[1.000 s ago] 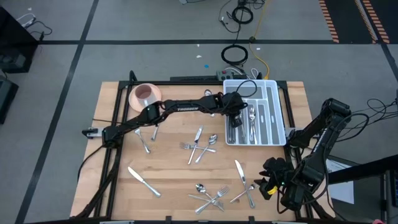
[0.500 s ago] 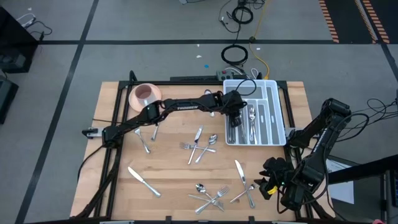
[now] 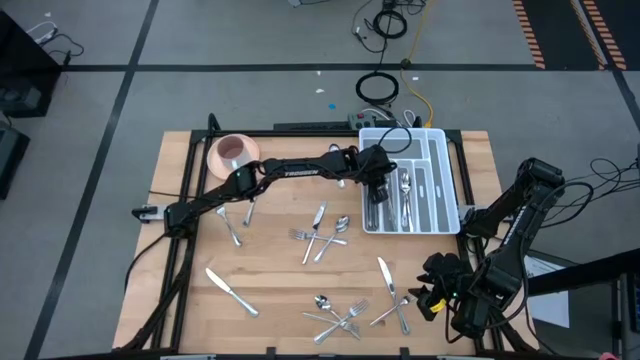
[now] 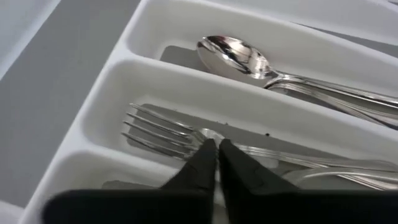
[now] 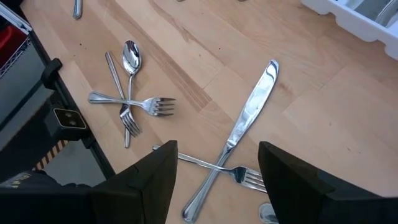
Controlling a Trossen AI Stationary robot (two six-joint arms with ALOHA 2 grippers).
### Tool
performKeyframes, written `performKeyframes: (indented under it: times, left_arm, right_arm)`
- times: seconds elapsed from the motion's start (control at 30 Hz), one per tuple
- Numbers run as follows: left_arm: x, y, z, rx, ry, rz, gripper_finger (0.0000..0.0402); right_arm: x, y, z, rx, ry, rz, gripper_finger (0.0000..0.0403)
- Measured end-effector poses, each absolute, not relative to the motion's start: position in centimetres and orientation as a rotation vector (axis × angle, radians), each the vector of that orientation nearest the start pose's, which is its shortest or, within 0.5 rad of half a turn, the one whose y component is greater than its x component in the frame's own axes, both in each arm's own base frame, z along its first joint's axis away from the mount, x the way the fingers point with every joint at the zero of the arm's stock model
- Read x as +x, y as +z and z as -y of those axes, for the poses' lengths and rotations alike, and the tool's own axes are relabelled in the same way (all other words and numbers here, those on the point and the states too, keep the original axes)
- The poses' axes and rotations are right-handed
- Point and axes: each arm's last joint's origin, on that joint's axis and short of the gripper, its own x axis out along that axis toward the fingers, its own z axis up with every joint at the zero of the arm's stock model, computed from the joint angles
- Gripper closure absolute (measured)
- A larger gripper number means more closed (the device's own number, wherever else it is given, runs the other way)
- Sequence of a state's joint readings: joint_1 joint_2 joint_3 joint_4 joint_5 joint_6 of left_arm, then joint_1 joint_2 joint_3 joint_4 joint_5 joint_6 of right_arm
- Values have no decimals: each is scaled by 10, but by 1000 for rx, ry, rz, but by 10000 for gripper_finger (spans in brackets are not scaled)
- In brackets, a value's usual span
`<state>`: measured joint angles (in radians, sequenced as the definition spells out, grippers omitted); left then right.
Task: Sort silverware
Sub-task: Put the silver fork into the white cutlery tray
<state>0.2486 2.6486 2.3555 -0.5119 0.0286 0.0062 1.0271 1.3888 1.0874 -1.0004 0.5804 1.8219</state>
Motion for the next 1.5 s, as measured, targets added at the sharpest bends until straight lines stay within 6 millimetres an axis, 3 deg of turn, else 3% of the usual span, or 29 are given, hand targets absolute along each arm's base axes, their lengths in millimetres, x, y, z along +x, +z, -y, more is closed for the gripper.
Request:
performKeyframes:
  times: [0.2,0.33,0.53,0.67,0.9,1.13,1.37,1.5]
  left_arm:
    - [556,143,-139,-112,184,-789,398]
    - [553,157,-137,-117,169,-786,399]
    - [544,199,-141,-118,181,-731,400]
    - [528,239,-139,-109,196,-740,396]
    - [464,338,-134,-52,248,-789,355]
    - [382,420,-128,-92,390,-788,344]
    - [317,472,-118,-122,476,-718,343]
    - [294,483,-116,-148,513,-711,343]
  right_arm:
    - [142,259,-204,759,-488,-841,186]
    - [142,259,-202,725,-496,-822,186]
    - [144,258,-188,640,-597,-806,186]
    - [150,257,-162,514,-767,-818,186]
    - [169,265,-100,289,-1070,-815,186]
    - [188,278,-22,556,-1333,-762,186]
    - [219,272,35,597,-1290,-794,186]
    - [233,260,56,638,-1315,-802,186]
